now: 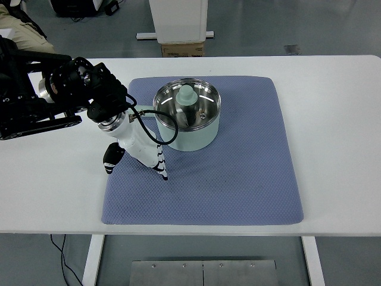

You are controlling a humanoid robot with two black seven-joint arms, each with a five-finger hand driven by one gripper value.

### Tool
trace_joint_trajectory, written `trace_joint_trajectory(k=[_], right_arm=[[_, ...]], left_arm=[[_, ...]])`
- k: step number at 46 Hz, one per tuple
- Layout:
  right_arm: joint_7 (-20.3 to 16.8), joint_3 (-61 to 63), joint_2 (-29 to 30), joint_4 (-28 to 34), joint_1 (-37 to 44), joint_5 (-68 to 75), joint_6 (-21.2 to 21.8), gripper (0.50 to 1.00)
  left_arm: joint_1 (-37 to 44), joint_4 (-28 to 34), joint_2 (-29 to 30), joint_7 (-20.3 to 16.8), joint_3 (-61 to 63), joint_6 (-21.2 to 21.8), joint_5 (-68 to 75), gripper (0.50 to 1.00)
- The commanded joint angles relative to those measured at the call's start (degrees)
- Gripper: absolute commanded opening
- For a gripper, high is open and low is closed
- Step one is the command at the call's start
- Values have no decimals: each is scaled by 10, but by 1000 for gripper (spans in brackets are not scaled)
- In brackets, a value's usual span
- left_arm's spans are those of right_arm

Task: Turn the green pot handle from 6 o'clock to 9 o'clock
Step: 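Continue sweeping the handle toward the left arm's side, then lift the left hand off the handle and over the pot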

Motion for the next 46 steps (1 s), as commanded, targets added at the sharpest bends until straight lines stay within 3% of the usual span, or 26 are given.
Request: trace_joint_trajectory(k=[1,23,30,46], right_arm=[[0,0,0,0,0,0,0,1000],[0,0,0,0,0,0,0,1000],[0,0,0,0,0,-1,0,1000],[0,0,0,0,0,0,0,1000]], left_arm=[[2,-1,-2,0,-1,1,-28,1000],[14,6,-16,0,-32,14,-331,1000],[32,13,-17,0,-40,61,-443,1000],[49,63,-17,0,-41,81,-643,1000]])
